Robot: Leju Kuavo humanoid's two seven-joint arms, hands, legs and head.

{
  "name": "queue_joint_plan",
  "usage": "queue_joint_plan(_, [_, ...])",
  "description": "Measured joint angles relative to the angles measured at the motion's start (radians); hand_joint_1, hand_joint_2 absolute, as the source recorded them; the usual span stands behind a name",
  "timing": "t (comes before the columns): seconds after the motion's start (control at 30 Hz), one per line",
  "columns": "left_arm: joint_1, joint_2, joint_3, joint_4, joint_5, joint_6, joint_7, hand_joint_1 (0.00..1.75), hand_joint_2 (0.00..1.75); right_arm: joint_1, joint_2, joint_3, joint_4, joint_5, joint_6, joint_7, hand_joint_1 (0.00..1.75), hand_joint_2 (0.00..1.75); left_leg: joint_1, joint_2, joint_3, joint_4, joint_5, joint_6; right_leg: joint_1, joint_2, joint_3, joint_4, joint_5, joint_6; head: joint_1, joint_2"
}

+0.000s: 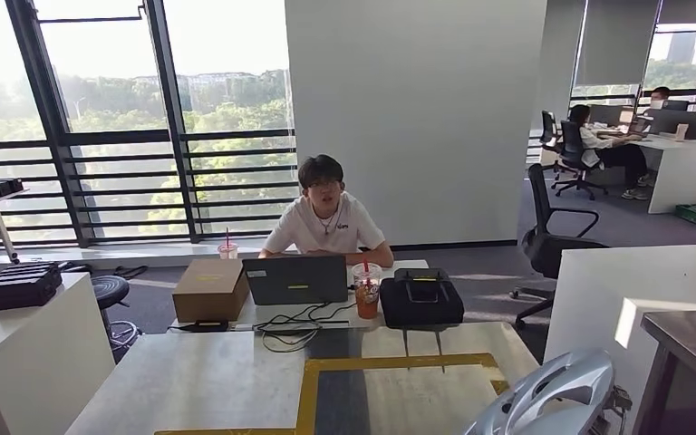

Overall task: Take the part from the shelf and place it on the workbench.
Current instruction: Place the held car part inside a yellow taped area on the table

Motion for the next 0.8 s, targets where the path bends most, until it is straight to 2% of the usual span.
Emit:
queue_joint_plan(0.03, [0.0,0.0,0.0,0.0,0.003,0.0,0.002,0.0,1.75,0.0,-0.001,-0.01,0.016,0.024,-0.012,0.002,1.75,1.75,0.0,0.0,-0.002,-0.001,0.012,0.002,0.001,0.0,0.0,0.0,0.0,0.0,0.0,0.0])
queue_joint_plan(0.07, [0.0,0.0,0.0,0.0,0.006,-0.001,0.004,0.0,1.75,-0.001,-0.002,-0.021,0.033,0.05,-0.025,0.005,1.75,1.75,0.0,0.0,0.017,-0.043,0.041,0.006,0.003,0.0,0.002,0.0,0.0,0.0,0.0,0.0])
queue_joint_plan(0.1, [0.001,0.0,0.0,0.0,0.009,-0.003,0.005,0.0,1.75,-0.005,-0.004,-0.032,0.05,0.078,-0.037,0.009,1.75,1.75,-0.002,0.0,0.049,-0.112,0.078,0.012,0.004,0.001,0.003,0.0,0.0,0.0,0.0,0.0])
queue_joint_plan(0.17, [0.002,0.001,0.0,0.0,0.017,-0.008,0.01,0.0,1.75,-0.026,-0.011,-0.054,0.093,0.143,-0.062,0.025,1.75,1.75,-0.008,0.001,0.11,-0.237,0.123,0.025,0.008,0.002,0.003,0.001,-0.001,0.002,0.0,0.0])
queue_joint_plan(0.2, [0.003,0.001,0.0,-0.001,0.023,-0.011,0.013,0.0,1.75,-0.043,-0.016,-0.062,0.12,0.183,-0.077,0.043,1.75,1.75,-0.012,0.001,0.124,-0.268,0.129,0.03,0.009,0.003,0.001,0.001,0.0,0.005,0.0,0.0])
queue_joint_plan(0.27, [0.008,0.001,0.0,-0.001,0.032,-0.018,0.021,0.0,1.75,-0.092,-0.031,-0.071,0.189,0.304,-0.126,0.104,1.75,1.75,-0.018,0.003,0.126,-0.28,0.128,0.036,0.007,0.004,0.0,-0.002,0.002,0.017,0.0,0.0])
queue_joint_plan(0.33, [0.012,0.0,0.0,-0.002,0.037,-0.029,0.026,0.0,1.75,-0.171,-0.06,-0.073,0.287,0.453,-0.168,0.144,1.75,1.75,-0.015,0.003,0.134,-0.294,0.14,0.047,0.006,0.001,-0.009,0.009,-0.003,0.026,0.001,0.0])
queue_joint_plan(0.4, [0.015,-0.002,0.0,-0.003,0.035,-0.039,0.024,0.0,1.75,-0.263,-0.093,-0.075,0.394,0.558,-0.184,0.143,1.75,1.75,-0.013,0.002,0.14,-0.307,0.153,0.057,0.006,-0.001,-0.051,0.088,-0.038,0.025,0.003,0.0])
queue_joint_plan(0.47, [0.018,-0.002,0.0,-0.003,0.026,-0.044,0.017,0.0,1.75,-0.334,-0.117,-0.075,0.471,0.613,-0.193,0.142,1.75,1.75,-0.015,0.001,0.139,-0.307,0.155,0.062,0.007,-0.001,-0.119,0.224,-0.087,0.023,0.005,0.0])
queue_joint_plan(0.5, [0.019,-0.003,0.0,-0.003,0.02,-0.046,0.013,0.0,1.75,-0.358,-0.124,-0.072,0.501,0.635,-0.195,0.145,1.75,1.75,-0.015,0.0,0.139,-0.307,0.154,0.062,0.006,-0.001,-0.145,0.272,-0.097,0.027,0.006,0.0])
queue_joint_plan(0.53, [0.02,-0.003,0.0,-0.003,0.014,-0.049,0.008,0.0,1.75,-0.379,-0.131,-0.067,0.529,0.656,-0.195,0.15,1.75,1.75,-0.015,-0.001,0.14,-0.306,0.153,0.061,0.004,-0.001,-0.155,0.284,-0.091,0.034,0.006,0.0])
queue_joint_plan(0.57, [0.02,-0.003,0.0,-0.002,0.008,-0.05,0.004,0.0,1.75,-0.4,-0.137,-0.06,0.556,0.674,-0.195,0.155,1.75,1.75,-0.014,-0.002,0.141,-0.305,0.151,0.059,0.001,-0.001,-0.145,0.252,-0.07,0.043,0.007,0.0])
queue_joint_plan(0.6, [0.02,-0.003,-0.001,-0.002,0.002,-0.052,0.0,0.0,1.75,-0.42,-0.142,-0.052,0.581,0.69,-0.194,0.16,1.75,1.75,-0.013,-0.004,0.142,-0.301,0.148,0.057,-0.002,-0.001,-0.117,0.186,-0.038,0.053,0.007,0.0])
queue_joint_plan(0.63, [0.019,-0.003,-0.001,-0.002,-0.003,-0.053,-0.003,0.0,1.75,-0.443,-0.148,-0.046,0.603,0.704,-0.192,0.163,1.75,1.75,-0.012,-0.006,0.141,-0.296,0.144,0.052,-0.004,-0.003,-0.086,0.113,-0.01,0.058,0.008,0.0])
queue_joint_plan(0.67, [0.019,-0.002,-0.001,-0.002,-0.007,-0.055,-0.006,0.0,1.75,-0.467,-0.154,-0.036,0.628,0.715,-0.188,0.164,1.75,1.75,-0.014,-0.007,0.138,-0.289,0.139,0.047,-0.005,-0.002,-0.059,0.054,0.011,0.058,0.008,0.0])
queue_joint_plan(0.7, [0.02,-0.002,-0.001,-0.002,-0.011,-0.059,-0.01,0.0,1.75,-0.491,-0.16,-0.026,0.653,0.725,-0.181,0.164,1.75,1.75,-0.016,-0.008,0.135,-0.283,0.135,0.042,-0.004,-0.002,-0.042,0.019,0.021,0.052,0.008,0.0])
queue_joint_plan(0.77, [0.02,-0.001,0.0,-0.003,-0.025,-0.067,-0.019,0.0,1.75,-0.544,-0.174,0.0,0.712,0.74,-0.147,0.156,1.75,1.75,-0.02,-0.008,0.129,-0.277,0.13,0.036,0.0,0.001,-0.037,0.01,0.023,0.036,0.007,0.0])
queue_joint_plan(0.8, [0.02,-0.001,0.0,-0.002,-0.035,-0.071,-0.026,0.0,1.75,-0.575,-0.18,0.018,0.748,0.746,-0.118,0.146,1.75,1.75,-0.018,-0.007,0.128,-0.276,0.128,0.034,-0.002,0.001,-0.038,0.012,0.022,0.03,0.006,0.0])
